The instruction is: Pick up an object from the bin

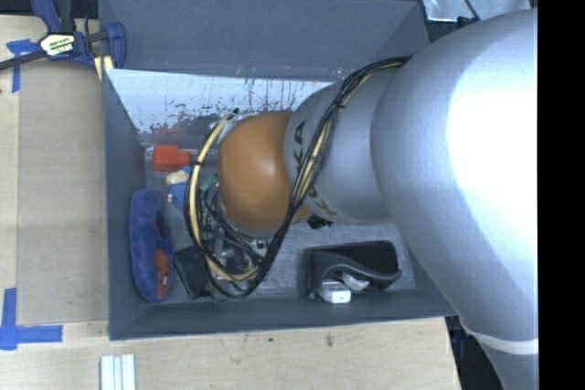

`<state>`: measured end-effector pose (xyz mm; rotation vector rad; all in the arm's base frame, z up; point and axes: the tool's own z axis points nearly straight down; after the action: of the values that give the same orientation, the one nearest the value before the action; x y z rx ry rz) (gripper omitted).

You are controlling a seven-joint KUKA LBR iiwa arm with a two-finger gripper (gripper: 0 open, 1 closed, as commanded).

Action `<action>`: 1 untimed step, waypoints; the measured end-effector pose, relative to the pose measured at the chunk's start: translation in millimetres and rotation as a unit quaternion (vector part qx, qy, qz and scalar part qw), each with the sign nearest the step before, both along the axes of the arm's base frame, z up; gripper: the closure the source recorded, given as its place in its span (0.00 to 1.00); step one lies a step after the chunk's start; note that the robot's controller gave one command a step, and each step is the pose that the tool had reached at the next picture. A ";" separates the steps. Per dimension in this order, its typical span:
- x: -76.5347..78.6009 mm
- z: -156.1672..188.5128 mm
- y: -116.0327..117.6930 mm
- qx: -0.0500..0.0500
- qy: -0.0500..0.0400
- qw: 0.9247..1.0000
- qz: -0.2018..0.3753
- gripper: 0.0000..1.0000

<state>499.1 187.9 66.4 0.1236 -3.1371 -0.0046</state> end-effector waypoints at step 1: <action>43.2 35.5 -33.0 -0.001 -0.005 0.999 -0.034 0.00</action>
Offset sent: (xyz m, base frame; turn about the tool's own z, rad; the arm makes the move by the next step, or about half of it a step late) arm 0.0402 -0.0311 0.0336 0.0642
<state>542.3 154.9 101.9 0.0171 -3.1490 -0.0008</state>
